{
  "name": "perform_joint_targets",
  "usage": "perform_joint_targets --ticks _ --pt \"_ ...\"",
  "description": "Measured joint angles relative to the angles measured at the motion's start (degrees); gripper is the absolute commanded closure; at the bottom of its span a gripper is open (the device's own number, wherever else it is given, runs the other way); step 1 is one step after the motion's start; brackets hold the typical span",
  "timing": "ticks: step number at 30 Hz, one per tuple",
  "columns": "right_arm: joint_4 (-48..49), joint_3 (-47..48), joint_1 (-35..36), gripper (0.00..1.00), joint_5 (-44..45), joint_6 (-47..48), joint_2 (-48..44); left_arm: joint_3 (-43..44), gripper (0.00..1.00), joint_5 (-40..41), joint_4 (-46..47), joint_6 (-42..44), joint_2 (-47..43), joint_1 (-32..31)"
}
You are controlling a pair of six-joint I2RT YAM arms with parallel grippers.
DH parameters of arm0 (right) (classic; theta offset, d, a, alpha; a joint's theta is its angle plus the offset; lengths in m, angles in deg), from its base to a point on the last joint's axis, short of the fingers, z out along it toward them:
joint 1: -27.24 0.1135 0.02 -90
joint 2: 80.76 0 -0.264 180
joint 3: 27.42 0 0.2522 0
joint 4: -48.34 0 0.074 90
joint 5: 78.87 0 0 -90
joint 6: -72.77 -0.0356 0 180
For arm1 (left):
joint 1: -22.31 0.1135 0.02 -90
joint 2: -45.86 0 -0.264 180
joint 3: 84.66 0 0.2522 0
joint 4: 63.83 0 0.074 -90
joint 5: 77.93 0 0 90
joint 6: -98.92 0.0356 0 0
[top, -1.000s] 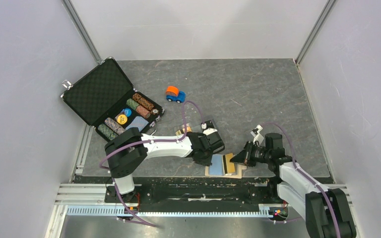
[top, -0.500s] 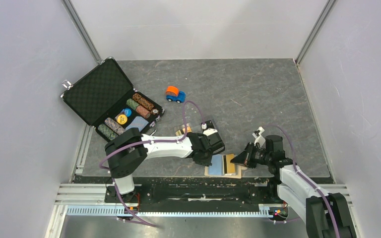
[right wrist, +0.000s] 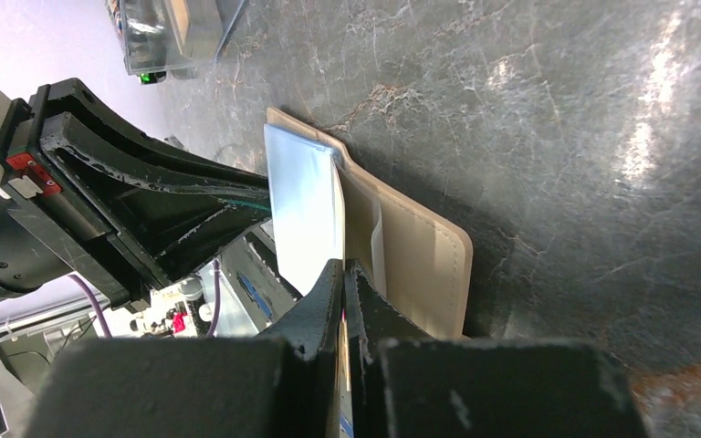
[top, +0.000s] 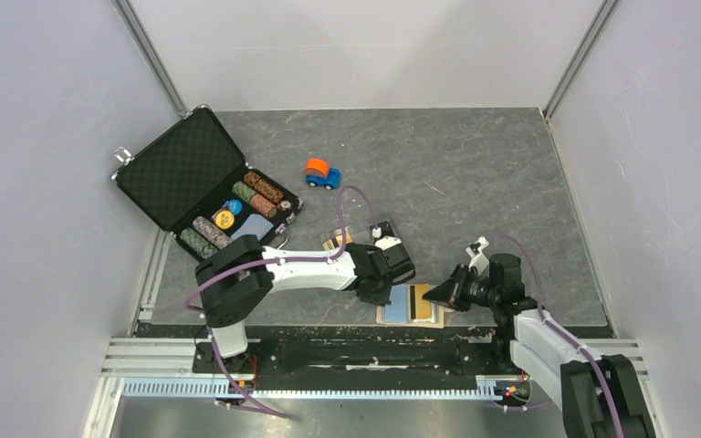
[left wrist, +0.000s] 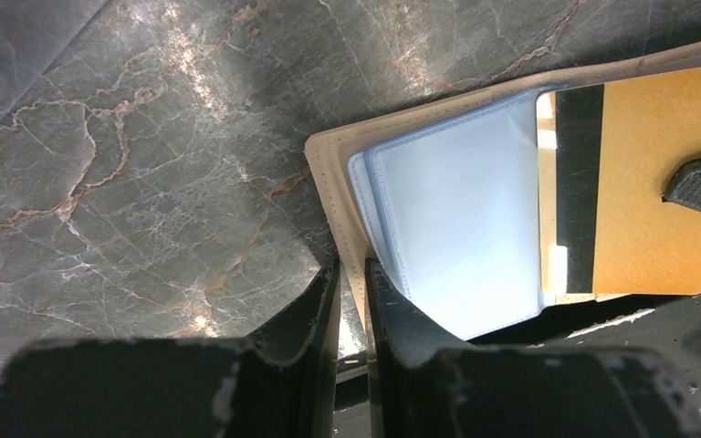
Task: Put the credit cards into the card holder
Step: Insert the credit card into the card holder.
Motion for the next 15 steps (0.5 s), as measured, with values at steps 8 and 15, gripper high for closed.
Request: perform_joint_targets --ticks 8,15 --pt "2.93 -0.20 0.02 1.00 0.09 -1.79 0.37 0.13 0.80 0.02 -0.13 -0.02 0.07 -0.04" --pt "3.63 -0.20 0.13 1.00 0.11 -1.97 1.33 0.24 0.80 0.20 -0.24 0.00 0.15 -0.15"
